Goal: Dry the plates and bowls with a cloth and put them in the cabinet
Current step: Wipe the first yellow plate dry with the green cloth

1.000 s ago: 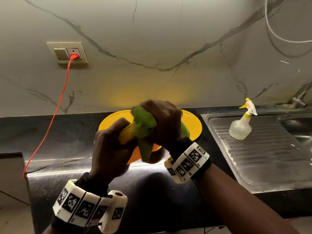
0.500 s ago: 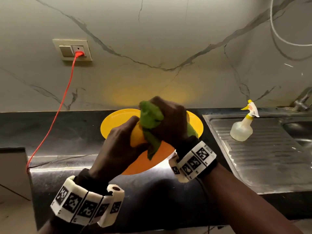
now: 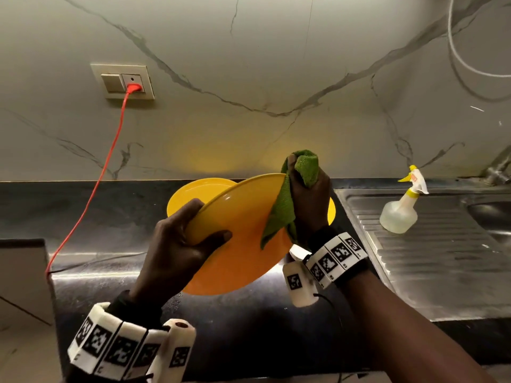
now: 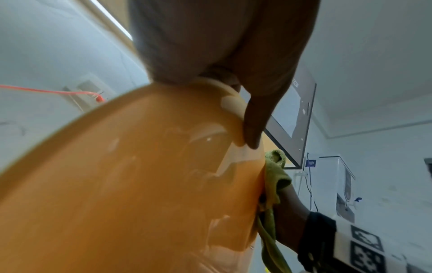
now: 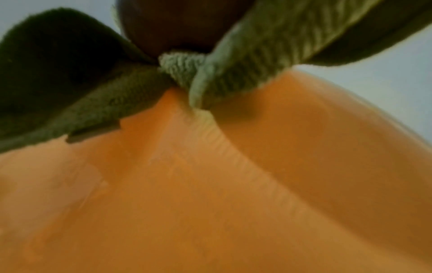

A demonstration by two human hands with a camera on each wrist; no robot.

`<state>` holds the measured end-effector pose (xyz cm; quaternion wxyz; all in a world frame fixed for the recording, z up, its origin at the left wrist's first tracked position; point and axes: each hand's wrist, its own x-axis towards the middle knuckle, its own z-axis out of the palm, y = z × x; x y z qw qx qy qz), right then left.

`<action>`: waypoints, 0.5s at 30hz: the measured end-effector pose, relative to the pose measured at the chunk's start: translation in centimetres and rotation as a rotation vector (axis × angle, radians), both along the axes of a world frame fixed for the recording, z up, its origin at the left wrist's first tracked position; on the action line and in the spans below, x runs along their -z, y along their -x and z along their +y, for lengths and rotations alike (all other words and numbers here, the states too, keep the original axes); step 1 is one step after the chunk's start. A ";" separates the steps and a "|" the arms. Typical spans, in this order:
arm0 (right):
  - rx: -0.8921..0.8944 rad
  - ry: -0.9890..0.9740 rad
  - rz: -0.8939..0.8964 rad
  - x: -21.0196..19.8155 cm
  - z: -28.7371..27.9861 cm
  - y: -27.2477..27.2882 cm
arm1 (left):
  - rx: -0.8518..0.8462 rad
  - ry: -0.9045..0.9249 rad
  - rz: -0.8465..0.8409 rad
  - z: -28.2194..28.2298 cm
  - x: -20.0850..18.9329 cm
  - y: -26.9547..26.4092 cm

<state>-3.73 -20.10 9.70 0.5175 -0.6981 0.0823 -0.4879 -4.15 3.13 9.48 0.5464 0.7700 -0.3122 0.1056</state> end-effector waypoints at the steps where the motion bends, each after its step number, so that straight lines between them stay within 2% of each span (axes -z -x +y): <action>1: -0.003 0.032 0.001 -0.1 0.1 0.1 | 0.016 -0.035 0.011 -0.1 -0.2 0.0; 3: -0.044 0.165 0.020 -0.4 0.6 0.5 | 0.073 -0.145 -0.013 -0.6 -1.1 0.1; 5: -0.065 0.458 0.080 -1.0 2.1 1.2 | 0.121 -0.209 -0.071 -1.6 -1.7 0.2; 7: -0.043 0.751 0.082 -1.6 4.0 1.8 | 0.122 -0.168 -0.120 -2.4 -1.7 0.0; 8: -0.044 0.807 0.078 -1.8 4.5 2.0 | 0.110 -0.138 -0.129 -2.5 -1.6 -0.1; 12: -0.072 0.716 -0.013 -1.6 4.4 1.8 | 0.071 -0.094 -0.160 -1.8 -1.3 -0.1; 13: -0.082 0.637 -0.014 -1.3 4.0 1.6 | 0.053 -0.090 -0.165 -1.5 -1.3 -0.1; 15: -0.115 0.340 -0.019 -1.0 3.0 1.1 | 0.019 -0.059 -0.143 -0.9 -1.1 0.1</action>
